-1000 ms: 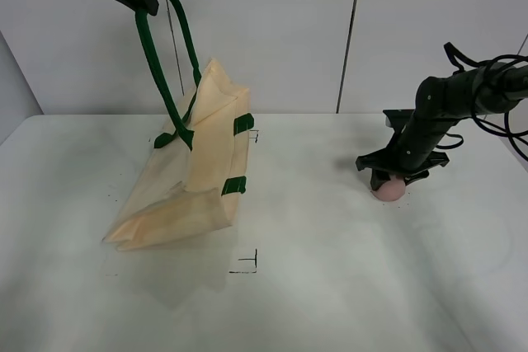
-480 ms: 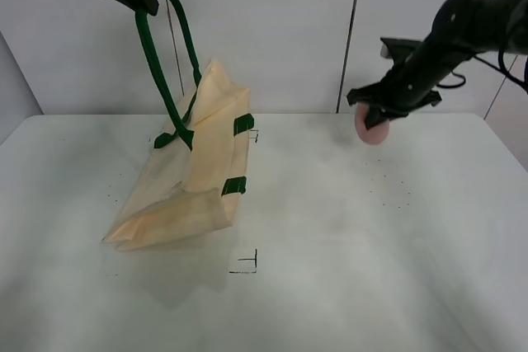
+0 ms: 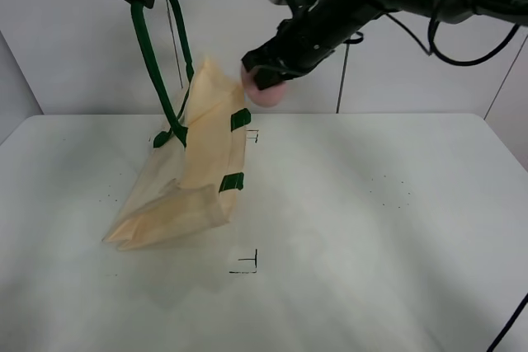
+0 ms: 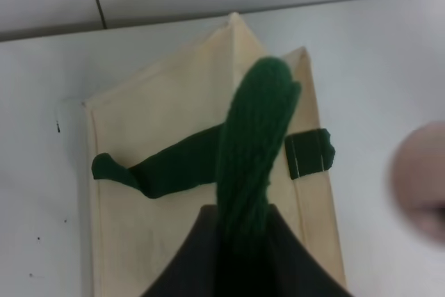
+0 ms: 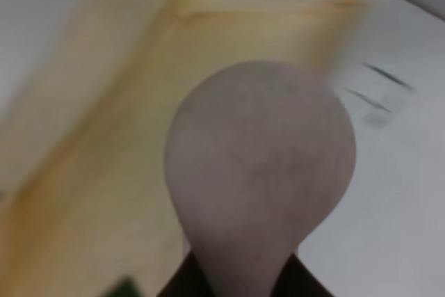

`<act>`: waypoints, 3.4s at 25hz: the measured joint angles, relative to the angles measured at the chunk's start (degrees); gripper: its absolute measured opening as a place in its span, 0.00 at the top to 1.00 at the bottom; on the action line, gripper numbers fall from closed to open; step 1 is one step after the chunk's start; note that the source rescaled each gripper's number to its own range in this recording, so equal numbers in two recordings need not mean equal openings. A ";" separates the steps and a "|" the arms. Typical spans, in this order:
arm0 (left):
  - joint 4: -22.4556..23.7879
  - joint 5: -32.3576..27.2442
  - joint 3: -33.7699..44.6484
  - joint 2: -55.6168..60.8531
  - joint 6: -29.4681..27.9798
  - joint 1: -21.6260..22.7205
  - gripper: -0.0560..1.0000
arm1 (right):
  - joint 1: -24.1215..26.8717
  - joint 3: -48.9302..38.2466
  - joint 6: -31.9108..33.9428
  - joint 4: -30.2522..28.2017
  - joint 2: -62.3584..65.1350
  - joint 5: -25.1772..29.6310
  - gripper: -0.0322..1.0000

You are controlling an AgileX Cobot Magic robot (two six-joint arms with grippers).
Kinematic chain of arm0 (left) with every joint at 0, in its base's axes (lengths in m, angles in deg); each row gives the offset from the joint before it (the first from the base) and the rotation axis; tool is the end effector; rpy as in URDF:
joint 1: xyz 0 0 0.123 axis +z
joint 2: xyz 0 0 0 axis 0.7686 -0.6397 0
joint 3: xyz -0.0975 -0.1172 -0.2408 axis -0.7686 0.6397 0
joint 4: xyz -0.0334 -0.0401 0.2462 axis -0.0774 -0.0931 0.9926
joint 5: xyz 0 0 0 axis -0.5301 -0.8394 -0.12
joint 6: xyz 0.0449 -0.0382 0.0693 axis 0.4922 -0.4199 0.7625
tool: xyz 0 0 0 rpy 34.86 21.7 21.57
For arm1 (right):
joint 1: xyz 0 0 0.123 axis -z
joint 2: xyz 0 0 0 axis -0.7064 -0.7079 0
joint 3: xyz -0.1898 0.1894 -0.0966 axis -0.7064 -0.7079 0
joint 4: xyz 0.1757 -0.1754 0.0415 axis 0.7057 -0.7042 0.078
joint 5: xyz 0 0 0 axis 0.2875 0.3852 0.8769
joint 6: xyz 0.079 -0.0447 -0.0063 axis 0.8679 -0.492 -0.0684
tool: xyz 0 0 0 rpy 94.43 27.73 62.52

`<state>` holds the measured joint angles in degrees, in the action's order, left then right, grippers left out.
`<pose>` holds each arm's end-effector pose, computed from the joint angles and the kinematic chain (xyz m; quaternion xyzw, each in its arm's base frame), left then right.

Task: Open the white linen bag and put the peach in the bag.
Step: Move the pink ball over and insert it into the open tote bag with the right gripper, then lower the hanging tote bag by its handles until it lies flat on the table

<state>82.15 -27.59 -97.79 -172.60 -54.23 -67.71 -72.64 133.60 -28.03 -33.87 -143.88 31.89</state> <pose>0.3880 -0.1228 0.4306 0.0624 0.9256 -0.0915 0.3619 0.3959 0.2441 0.2887 -0.3445 0.8652 0.2211 0.2895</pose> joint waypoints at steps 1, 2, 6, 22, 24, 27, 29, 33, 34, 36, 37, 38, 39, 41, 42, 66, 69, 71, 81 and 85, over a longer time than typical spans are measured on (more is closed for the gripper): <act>0.00 0.00 0.00 0.23 0.00 0.00 0.95 | -1.04 0.00 -1.33 1.48 -0.98 -0.66 0.97; 0.00 0.00 0.00 0.37 0.00 0.00 0.95 | -2.14 0.00 -2.83 2.69 -1.90 -1.75 0.97; 0.00 0.00 0.00 0.72 0.15 0.00 0.95 | -4.82 0.00 -6.25 6.60 -6.42 -5.05 0.97; 0.00 0.00 0.00 0.78 0.15 0.00 0.95 | -5.70 0.00 -12.68 12.46 -14.18 -12.13 0.97; 0.00 0.00 0.00 0.78 0.15 0.00 0.95 | -6.36 0.00 -13.56 12.64 -14.18 -12.43 0.97; 0.00 0.00 0.00 0.78 0.15 0.00 0.95 | -7.21 0.00 -14.51 12.64 -14.18 -13.15 0.96; 0.00 0.00 0.00 0.78 0.15 0.00 0.95 | -7.44 0.00 -14.74 12.64 -14.18 -13.62 0.89; 0.00 0.00 0.00 0.78 0.15 0.00 0.95 | -7.43 0.00 -14.81 12.41 -14.18 -14.87 0.37; 0.00 0.00 0.00 0.78 0.15 0.00 0.95 | -7.43 0.00 -14.81 12.20 -14.18 -15.53 0.22; 0.00 0.00 0.00 0.78 0.17 0.00 0.95 | -7.43 0.00 -14.57 12.15 -14.18 -16.28 0.08; 0.00 0.00 0.00 0.78 0.17 0.00 0.95 | -7.43 0.00 -14.12 12.09 -14.18 -16.38 0.05; 0.00 0.00 0.00 0.78 0.17 0.00 0.95 | -7.38 0.00 -13.25 12.02 -14.18 -16.08 0.03; 0.00 0.00 0.00 0.78 0.17 0.00 0.95 | -7.38 0.07 -12.12 11.73 -14.18 -15.39 0.02; 0.00 0.00 0.00 0.78 0.17 0.00 0.95 | -7.19 0.07 -8.88 9.93 -14.05 -12.14 0.01; 0.00 0.00 0.00 0.78 0.17 0.00 0.95 | -6.98 0.07 -6.86 8.50 -13.72 -9.54 0.00; 0.00 0.00 0.00 0.78 0.22 0.00 0.95 | 18.24 8.82 24.35 -23.75 -11.40 20.10 0.00; 0.00 0.00 0.00 0.78 0.22 0.00 0.95 | 23.44 8.82 24.46 -23.94 -11.40 20.10 0.00; 0.00 0.00 0.00 0.78 0.22 0.00 0.95 | 25.65 8.82 24.52 -23.94 -11.08 20.17 0.00; 0.00 0.00 0.00 0.78 0.22 0.00 0.95 | 25.92 4.78 24.56 -23.49 0.52 20.28 0.00; 0.00 0.00 0.00 0.78 0.22 0.00 0.95 | 25.76 -6.12 24.56 -23.52 11.09 20.24 0.00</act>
<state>82.15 -27.59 -97.79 -171.82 -54.02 -67.71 -46.89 127.48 -3.47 -57.39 -132.78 52.13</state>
